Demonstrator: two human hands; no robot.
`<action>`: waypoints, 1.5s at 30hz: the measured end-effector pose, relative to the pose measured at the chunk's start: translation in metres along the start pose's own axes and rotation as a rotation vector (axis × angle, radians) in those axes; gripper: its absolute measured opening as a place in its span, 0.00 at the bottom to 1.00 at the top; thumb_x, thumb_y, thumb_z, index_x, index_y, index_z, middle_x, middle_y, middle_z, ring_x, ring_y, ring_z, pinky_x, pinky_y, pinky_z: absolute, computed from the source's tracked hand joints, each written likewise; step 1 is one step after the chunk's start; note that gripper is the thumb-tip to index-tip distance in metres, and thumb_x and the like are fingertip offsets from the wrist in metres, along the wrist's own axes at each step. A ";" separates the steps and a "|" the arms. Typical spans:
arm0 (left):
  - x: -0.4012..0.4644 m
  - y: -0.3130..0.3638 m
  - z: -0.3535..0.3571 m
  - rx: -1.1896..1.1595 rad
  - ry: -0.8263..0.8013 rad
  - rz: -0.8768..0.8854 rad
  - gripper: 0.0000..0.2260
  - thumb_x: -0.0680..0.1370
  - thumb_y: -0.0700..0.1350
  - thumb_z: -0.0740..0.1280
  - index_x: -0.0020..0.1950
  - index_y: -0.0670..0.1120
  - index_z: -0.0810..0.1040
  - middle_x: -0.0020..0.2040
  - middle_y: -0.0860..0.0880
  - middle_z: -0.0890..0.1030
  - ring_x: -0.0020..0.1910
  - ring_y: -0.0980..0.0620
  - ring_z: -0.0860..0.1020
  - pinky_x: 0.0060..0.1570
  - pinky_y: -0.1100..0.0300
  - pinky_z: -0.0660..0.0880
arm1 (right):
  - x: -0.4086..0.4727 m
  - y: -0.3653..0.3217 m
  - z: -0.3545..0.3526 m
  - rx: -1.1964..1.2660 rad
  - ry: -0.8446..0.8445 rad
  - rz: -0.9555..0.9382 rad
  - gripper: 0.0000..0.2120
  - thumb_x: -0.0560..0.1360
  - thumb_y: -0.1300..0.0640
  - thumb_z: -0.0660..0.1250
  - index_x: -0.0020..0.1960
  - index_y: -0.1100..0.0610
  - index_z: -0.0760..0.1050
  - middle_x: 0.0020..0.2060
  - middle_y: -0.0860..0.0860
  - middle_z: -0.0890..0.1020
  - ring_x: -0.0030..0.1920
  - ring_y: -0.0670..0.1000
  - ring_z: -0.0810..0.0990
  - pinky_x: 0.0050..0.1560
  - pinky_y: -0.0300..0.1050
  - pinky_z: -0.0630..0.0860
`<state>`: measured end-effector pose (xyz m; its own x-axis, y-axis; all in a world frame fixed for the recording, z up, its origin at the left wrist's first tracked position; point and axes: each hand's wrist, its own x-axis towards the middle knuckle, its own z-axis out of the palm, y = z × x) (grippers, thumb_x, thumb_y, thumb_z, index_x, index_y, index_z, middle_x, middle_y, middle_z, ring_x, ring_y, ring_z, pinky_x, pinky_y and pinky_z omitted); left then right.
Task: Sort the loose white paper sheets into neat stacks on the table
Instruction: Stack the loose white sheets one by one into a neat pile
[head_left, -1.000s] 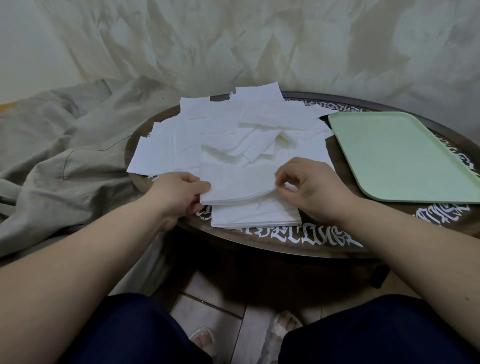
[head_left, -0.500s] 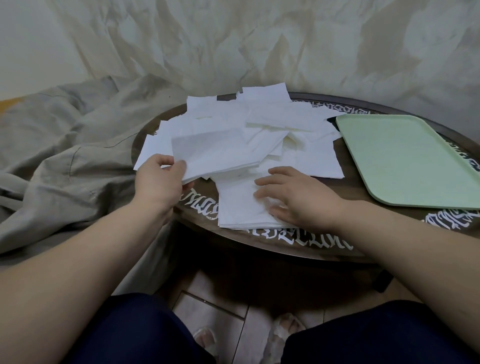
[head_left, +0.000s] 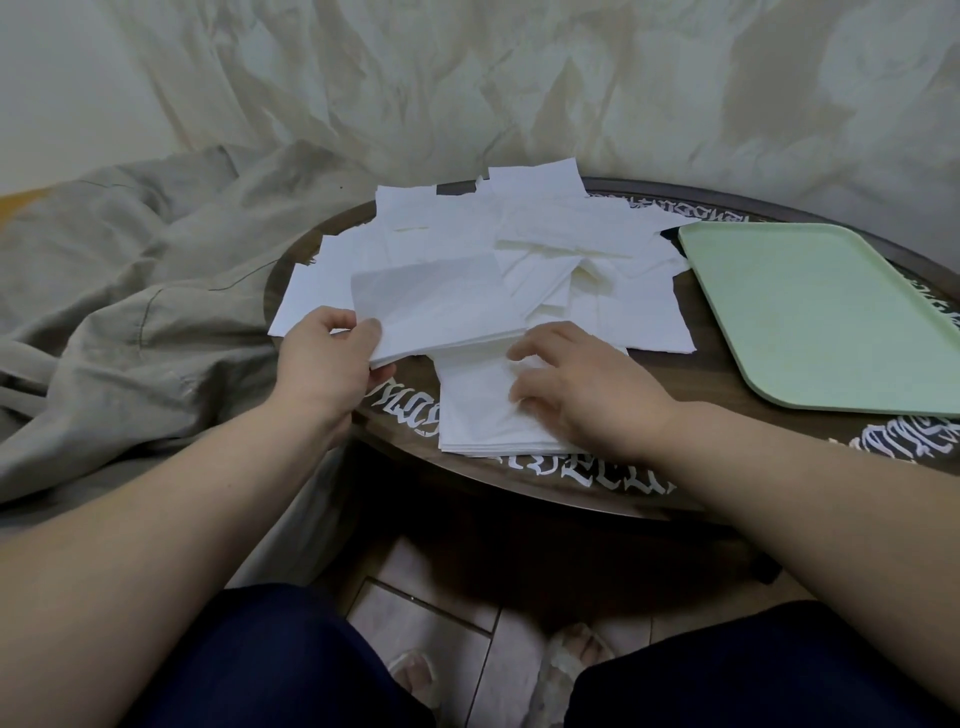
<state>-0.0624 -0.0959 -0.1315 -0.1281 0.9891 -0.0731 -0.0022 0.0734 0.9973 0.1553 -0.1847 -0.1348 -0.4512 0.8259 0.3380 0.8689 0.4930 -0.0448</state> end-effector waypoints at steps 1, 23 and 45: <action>0.000 0.000 0.000 -0.003 0.002 0.001 0.06 0.78 0.40 0.65 0.42 0.45 0.72 0.47 0.45 0.78 0.42 0.49 0.79 0.31 0.64 0.78 | 0.000 0.001 -0.003 0.010 0.008 0.023 0.05 0.71 0.56 0.68 0.41 0.56 0.81 0.49 0.55 0.82 0.54 0.62 0.78 0.46 0.53 0.79; -0.002 -0.001 0.002 0.039 -0.026 -0.004 0.05 0.78 0.41 0.66 0.43 0.45 0.73 0.50 0.43 0.78 0.44 0.48 0.79 0.32 0.63 0.79 | -0.015 0.017 -0.037 0.545 -0.181 0.790 0.08 0.78 0.55 0.62 0.44 0.55 0.79 0.32 0.45 0.74 0.34 0.46 0.72 0.34 0.38 0.66; -0.026 0.032 0.065 0.170 -0.448 -0.028 0.07 0.77 0.42 0.69 0.39 0.46 0.74 0.40 0.47 0.78 0.34 0.53 0.75 0.32 0.65 0.76 | -0.031 0.033 -0.054 1.331 0.351 1.251 0.15 0.77 0.47 0.64 0.58 0.55 0.73 0.50 0.55 0.82 0.45 0.55 0.83 0.46 0.48 0.81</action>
<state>0.0048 -0.1106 -0.0982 0.3100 0.9414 -0.1330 0.1677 0.0835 0.9823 0.2093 -0.2087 -0.0963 0.4536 0.8309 -0.3222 -0.1688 -0.2749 -0.9465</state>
